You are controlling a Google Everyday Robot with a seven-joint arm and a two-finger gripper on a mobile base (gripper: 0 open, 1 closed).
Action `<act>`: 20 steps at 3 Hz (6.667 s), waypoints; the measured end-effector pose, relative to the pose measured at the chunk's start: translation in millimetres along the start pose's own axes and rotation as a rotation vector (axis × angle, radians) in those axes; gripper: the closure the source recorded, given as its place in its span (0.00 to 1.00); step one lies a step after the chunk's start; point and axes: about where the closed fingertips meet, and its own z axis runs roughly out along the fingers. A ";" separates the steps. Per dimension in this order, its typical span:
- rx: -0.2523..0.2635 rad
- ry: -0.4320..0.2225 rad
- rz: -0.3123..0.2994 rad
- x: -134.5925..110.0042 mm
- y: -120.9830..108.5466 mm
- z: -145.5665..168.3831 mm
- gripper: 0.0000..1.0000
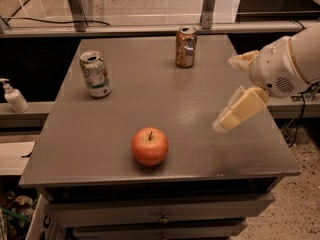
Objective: Move 7up can near orange can
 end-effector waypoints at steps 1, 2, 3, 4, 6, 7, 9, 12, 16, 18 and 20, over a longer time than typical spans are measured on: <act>0.004 -0.070 0.030 -5.5 0.3 15.4 0.00; 0.006 -0.177 0.052 -18.9 -6.2 49.4 0.00; 0.013 -0.280 0.048 -33.8 -16.2 83.0 0.00; 0.002 -0.365 0.039 -48.2 -19.2 116.9 0.00; -0.034 -0.526 0.084 -81.5 -26.0 170.9 0.00; -0.087 -0.618 0.103 -108.3 -19.1 190.9 0.00; -0.110 -0.616 0.049 -119.4 -7.8 203.1 0.00; -0.125 -0.672 -0.062 -162.6 11.2 265.4 0.00; -0.130 -0.686 -0.068 -219.3 10.0 295.8 0.41; -0.076 -0.710 -0.032 -207.0 -8.5 268.0 0.87; 0.034 -0.712 -0.013 -183.0 -42.8 196.4 1.00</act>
Offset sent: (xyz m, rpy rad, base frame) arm 0.0565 0.0679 -0.0399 0.3181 -0.0798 -0.0311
